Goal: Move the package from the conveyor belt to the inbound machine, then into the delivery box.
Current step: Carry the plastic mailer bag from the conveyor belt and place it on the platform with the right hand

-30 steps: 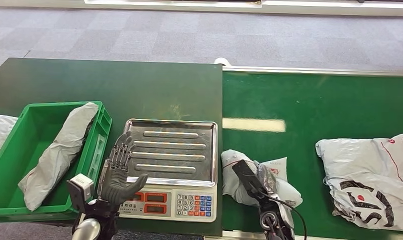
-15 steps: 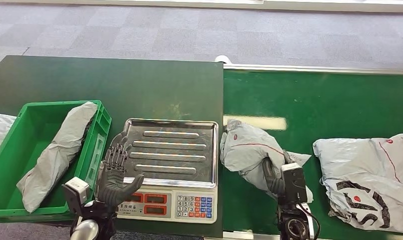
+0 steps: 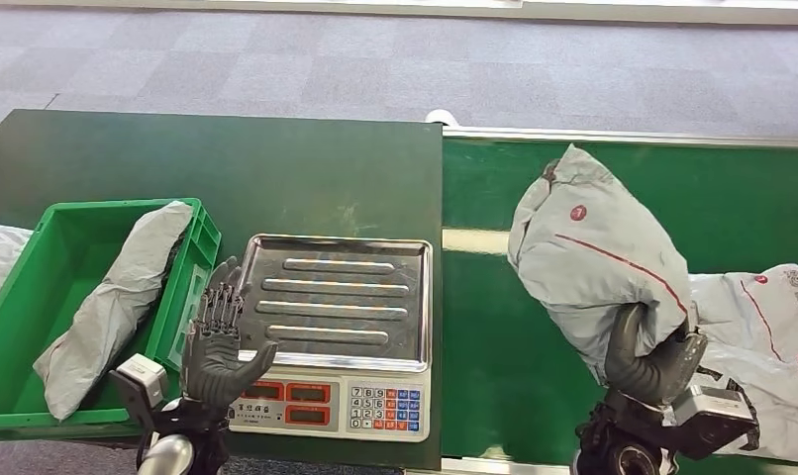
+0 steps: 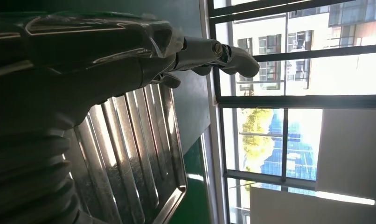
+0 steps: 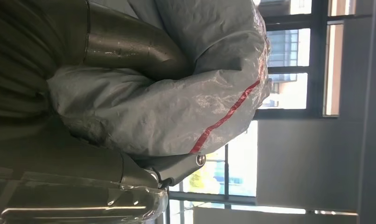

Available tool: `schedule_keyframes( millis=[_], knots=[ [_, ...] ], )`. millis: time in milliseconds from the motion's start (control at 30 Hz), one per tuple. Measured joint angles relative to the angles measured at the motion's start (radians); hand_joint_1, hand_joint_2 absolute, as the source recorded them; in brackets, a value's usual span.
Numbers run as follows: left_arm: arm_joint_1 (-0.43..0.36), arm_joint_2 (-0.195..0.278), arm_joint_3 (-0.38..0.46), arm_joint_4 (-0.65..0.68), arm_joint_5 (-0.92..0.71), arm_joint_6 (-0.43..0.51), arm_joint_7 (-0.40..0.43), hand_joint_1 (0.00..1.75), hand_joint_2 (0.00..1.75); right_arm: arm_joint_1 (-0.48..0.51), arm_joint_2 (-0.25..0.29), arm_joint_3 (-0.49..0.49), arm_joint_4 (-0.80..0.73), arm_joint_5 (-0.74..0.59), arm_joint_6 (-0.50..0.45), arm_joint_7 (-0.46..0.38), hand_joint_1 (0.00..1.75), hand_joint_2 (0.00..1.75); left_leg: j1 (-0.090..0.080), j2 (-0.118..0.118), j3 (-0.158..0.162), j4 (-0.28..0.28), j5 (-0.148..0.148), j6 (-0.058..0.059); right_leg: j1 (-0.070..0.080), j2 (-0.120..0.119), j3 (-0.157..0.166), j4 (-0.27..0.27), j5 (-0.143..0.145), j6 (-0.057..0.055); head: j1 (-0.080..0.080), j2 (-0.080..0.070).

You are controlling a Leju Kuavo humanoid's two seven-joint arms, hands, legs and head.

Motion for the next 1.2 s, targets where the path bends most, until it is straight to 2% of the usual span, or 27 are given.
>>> schedule_keyframes(
  millis=[300,367,467,600,700,767,900,1033,1200],
  knots=[
    [0.000,-0.004,0.001,0.000,0.008,0.008,-0.009,0.00,1.75,0.007,0.013,-0.008,-0.062,0.007,-0.014,-0.010,1.75,1.75,0.000,0.000,0.000,0.000,0.000,0.000,0.000,0.000,0.000,0.000,0.000,0.000,0.000,0.000],
    [0.001,-0.004,0.001,-0.004,0.013,0.030,-0.027,0.00,1.75,0.006,0.012,-0.002,-0.067,0.046,-0.026,-0.024,1.75,1.75,0.000,0.000,0.000,0.000,0.000,0.000,0.000,0.000,0.000,0.000,0.000,0.000,0.000,0.000],
    [0.003,-0.007,0.003,-0.023,0.023,0.094,-0.064,0.00,1.75,-0.014,0.007,0.035,-0.072,0.174,-0.052,-0.018,1.75,1.75,0.000,0.000,0.000,0.000,0.000,0.000,0.000,0.000,0.000,0.000,0.000,0.000,0.000,0.000],
    [0.010,-0.013,0.004,-0.106,0.015,0.235,-0.081,0.00,1.75,-0.098,-0.011,0.135,-0.053,0.386,-0.066,0.052,1.75,1.75,0.000,0.000,0.000,0.000,0.000,0.000,0.000,0.000,0.000,0.000,0.000,0.000,0.000,0.000],
    [0.009,-0.011,0.000,-0.160,0.014,0.291,-0.082,0.00,1.75,-0.190,-0.036,0.227,0.004,0.528,-0.076,0.112,1.75,1.75,0.000,0.000,0.000,0.000,0.001,0.000,0.000,0.000,0.001,0.000,0.000,0.000,0.000,0.000],
    [0.009,-0.009,-0.001,-0.179,0.005,0.342,-0.082,0.00,1.75,-0.244,-0.056,0.283,0.059,0.581,-0.097,0.131,1.75,1.75,0.000,0.000,0.000,0.000,0.001,0.000,0.000,0.000,0.001,0.001,0.000,0.000,0.000,0.000],
    [0.009,0.014,0.002,-0.203,-0.013,0.534,-0.082,0.00,1.75,-0.331,-0.102,0.395,0.177,0.637,-0.133,0.149,1.75,1.75,0.000,0.000,0.000,0.000,0.001,0.000,0.000,0.000,0.001,0.001,0.000,0.000,0.000,0.000],
    [0.009,0.034,0.009,-0.235,0.009,0.530,-0.082,0.00,1.75,-0.419,-0.140,0.512,0.318,0.693,-0.153,0.159,1.75,1.75,0.000,0.000,0.000,0.000,0.001,0.000,0.000,0.000,0.001,0.001,0.000,0.000,0.000,0.000],
    [0.009,0.045,0.011,-0.265,0.013,0.524,-0.082,0.00,1.75,-0.508,-0.162,0.635,0.482,0.722,-0.150,0.150,1.75,1.75,0.000,-0.001,-0.001,0.000,0.001,0.000,0.000,-0.001,0.001,0.001,0.000,0.000,0.000,0.000]
  ],
)
